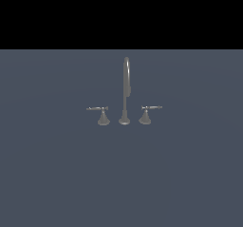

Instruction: Turn on the faucet by rotating a designated handle.

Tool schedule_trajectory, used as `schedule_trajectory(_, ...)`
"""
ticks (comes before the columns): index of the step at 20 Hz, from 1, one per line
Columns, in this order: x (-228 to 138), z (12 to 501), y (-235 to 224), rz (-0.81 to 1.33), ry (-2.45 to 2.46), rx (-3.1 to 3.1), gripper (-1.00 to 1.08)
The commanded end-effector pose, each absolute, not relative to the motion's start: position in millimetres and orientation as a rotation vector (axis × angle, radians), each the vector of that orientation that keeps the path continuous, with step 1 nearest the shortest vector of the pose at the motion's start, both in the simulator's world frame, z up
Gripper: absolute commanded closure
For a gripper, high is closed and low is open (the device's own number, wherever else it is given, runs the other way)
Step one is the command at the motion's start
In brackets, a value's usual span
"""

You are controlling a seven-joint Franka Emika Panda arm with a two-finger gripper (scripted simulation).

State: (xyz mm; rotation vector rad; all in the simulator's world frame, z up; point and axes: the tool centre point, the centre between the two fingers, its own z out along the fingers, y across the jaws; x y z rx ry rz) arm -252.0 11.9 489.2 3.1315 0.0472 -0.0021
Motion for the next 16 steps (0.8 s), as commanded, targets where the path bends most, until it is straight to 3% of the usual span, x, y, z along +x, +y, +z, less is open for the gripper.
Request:
schedule_trajectory(1, -252.0, 489.2, 11.9, -0.002, 0.047, 3.132, 1.08)
schedule_trajectory(16, -250.9, 492.0, 26.3, 0.005, 0.108, 3.082, 1.08)
